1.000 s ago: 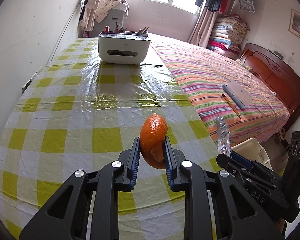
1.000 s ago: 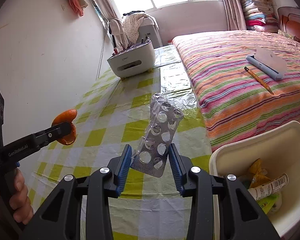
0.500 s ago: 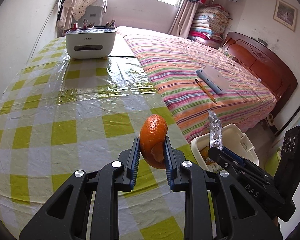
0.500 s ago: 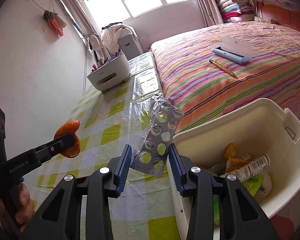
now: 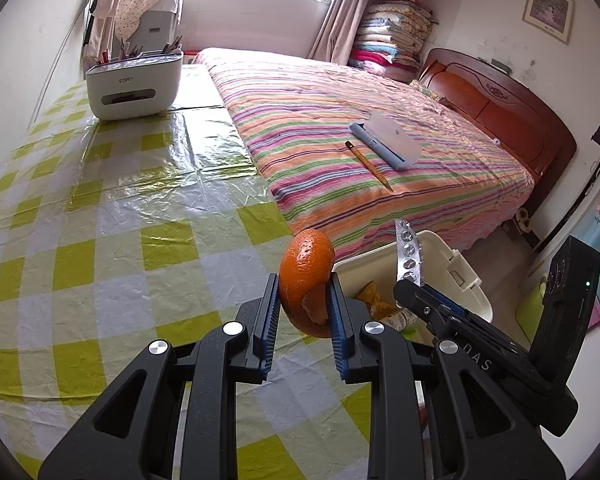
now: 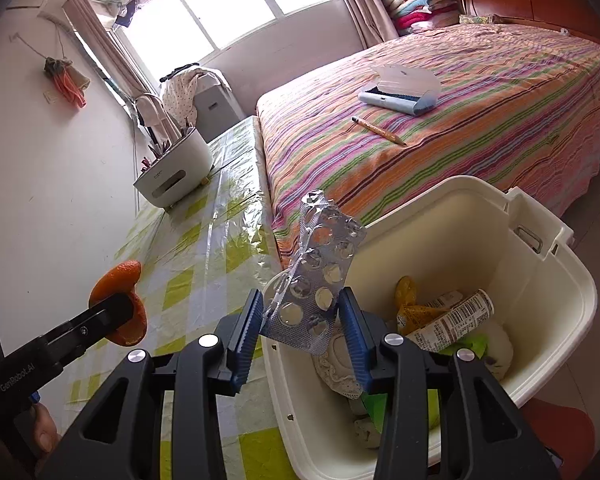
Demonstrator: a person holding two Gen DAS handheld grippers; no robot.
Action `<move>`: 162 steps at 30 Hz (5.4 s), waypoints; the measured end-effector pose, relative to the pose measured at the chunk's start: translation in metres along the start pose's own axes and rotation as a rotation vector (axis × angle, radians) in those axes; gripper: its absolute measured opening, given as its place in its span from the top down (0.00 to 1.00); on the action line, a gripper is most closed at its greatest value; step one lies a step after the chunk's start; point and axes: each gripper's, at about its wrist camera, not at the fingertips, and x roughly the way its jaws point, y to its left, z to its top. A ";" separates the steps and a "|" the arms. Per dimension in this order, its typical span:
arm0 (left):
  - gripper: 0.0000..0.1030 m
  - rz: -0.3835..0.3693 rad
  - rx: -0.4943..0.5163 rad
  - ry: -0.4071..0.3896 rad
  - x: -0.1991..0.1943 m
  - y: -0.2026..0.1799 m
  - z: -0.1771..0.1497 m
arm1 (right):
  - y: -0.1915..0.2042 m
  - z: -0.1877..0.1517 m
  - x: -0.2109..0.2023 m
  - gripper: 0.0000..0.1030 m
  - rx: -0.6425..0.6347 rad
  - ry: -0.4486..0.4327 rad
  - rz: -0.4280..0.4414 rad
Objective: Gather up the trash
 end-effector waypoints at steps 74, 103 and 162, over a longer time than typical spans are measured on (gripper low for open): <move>0.19 0.363 0.066 -0.124 -0.083 0.040 -0.088 | 0.023 -0.059 -0.128 0.22 -0.071 -0.453 0.026; 0.15 0.483 0.036 -0.422 -0.163 0.074 -0.121 | 0.073 -0.109 -0.116 0.16 -0.251 -0.429 0.057; 0.14 0.492 0.099 -0.426 -0.155 0.068 -0.128 | 0.064 -0.108 -0.118 0.16 -0.237 -0.448 0.031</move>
